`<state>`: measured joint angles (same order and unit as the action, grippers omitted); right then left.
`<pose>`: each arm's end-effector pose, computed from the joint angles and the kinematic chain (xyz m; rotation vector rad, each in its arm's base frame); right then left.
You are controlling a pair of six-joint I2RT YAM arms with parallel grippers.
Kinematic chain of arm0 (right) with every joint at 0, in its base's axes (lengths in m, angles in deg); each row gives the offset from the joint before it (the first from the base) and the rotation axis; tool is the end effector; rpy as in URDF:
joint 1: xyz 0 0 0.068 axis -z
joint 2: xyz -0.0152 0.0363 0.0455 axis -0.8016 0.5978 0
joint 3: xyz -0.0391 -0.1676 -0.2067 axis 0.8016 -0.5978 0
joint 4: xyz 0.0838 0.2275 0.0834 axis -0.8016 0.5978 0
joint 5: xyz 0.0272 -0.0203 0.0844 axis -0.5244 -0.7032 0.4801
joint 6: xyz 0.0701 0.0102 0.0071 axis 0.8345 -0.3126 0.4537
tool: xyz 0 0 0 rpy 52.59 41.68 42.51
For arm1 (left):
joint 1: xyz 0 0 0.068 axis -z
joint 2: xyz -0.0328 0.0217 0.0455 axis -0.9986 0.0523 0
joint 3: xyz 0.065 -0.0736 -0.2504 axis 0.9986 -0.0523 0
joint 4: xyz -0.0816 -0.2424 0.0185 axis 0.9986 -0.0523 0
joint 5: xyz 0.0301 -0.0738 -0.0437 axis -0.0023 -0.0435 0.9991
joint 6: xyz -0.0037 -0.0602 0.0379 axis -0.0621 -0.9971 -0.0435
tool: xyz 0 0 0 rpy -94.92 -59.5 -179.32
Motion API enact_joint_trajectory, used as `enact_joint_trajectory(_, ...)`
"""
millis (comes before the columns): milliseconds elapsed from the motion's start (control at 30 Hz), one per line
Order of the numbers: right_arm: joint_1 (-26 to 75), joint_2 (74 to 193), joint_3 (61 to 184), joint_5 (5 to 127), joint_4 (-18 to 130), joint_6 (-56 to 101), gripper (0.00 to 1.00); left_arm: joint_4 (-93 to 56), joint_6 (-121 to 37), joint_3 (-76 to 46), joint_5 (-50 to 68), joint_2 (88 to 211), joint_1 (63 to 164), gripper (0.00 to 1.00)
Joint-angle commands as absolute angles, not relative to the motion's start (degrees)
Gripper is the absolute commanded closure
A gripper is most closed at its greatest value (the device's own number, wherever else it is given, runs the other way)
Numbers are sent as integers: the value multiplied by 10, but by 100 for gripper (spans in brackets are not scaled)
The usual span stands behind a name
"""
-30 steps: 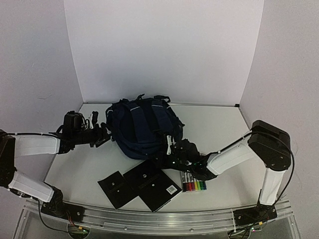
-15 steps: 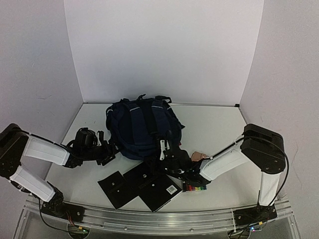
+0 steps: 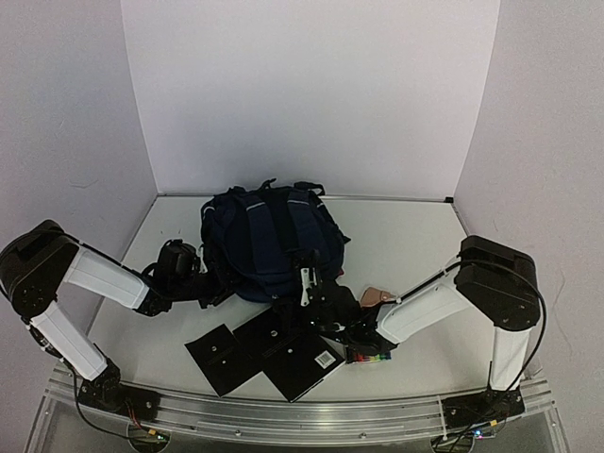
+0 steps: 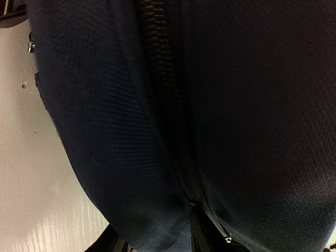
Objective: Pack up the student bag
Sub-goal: Zip the student bag at the center of the board.
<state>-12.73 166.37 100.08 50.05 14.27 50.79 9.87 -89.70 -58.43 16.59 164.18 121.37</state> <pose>0.1785 0.3791 0.1288 -0.4363 1.9984 1.0203 0.2389 -0.1830 0.1275 -0.3195 2.3242 -1.2048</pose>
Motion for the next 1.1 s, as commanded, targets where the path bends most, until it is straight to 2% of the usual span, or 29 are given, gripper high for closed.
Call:
enact_joint_trajectory(0,-131,1668,1023,474,153,515,100,129,-904,-572,138,1629,1215,79)
enact_joint_trajectory(167,-130,1667,1018,463,167,538,100,121,-903,-579,122,1611,1216,99)
enact_joint_trajectory(433,-130,1627,1015,334,307,583,100,29,-878,-570,97,1550,1184,100)
enact_joint_trajectory(633,-118,1600,998,269,384,601,100,-19,-847,-565,152,1509,1108,100)
enact_joint_trajectory(733,-105,1589,992,331,362,563,100,-36,-817,-541,194,1512,1088,100)
enact_joint_trajectory(833,-104,1582,995,490,288,500,99,-20,-789,-520,251,1520,1088,100)
enact_joint_trajectory(867,-104,1579,996,537,267,492,94,-9,-779,-516,276,1521,1088,100)
enact_joint_trajectory(933,-105,1576,1000,625,230,494,79,13,-760,-507,326,1523,1088,100)
enact_joint_trajectory(1067,-105,1582,1016,673,197,540,64,40,-733,-496,406,1521,1089,100)
